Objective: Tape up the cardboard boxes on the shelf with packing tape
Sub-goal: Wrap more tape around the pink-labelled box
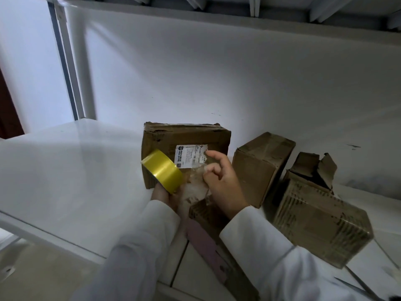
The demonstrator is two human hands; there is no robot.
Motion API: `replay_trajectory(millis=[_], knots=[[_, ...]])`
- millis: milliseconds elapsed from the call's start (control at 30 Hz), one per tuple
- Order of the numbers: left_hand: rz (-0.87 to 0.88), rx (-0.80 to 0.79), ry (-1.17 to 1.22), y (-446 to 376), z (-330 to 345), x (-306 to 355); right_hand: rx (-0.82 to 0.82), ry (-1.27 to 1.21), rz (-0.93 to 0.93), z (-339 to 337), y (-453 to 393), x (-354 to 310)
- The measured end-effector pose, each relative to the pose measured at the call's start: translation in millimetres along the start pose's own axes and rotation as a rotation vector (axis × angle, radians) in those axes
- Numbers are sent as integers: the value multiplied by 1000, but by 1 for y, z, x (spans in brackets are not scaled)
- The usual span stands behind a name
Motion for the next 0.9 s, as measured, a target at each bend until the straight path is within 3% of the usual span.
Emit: replay_trajectory(millis=[200,300,567,700,767,900], knots=[[97,-8,167,-24,-15,25,-15,-129,13,-2,-3,1],[29,-50,136,-19,-11,27,-2,-157,42,-2,-4,4],[22,-122,157,-26,-9,26,81,300,11,3,-7,11],[-27,-145,180,-26,-9,27,100,266,17,-1,-5,9],[-29,-161,183,-26,-8,27,47,368,-29,0,-1,3],[12,-142,199,-28,-10,26,-293,731,-136,12,10,-3]])
Point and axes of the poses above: each hand's wrist, its own y-axis away from the middle knuckle, its own z-axis out of the palm, x = y × z, the point moved 3 cm from there along -y, towards the middle knuckle, and after that the axes turned 6 degrees about z, right-handed, at the moved point
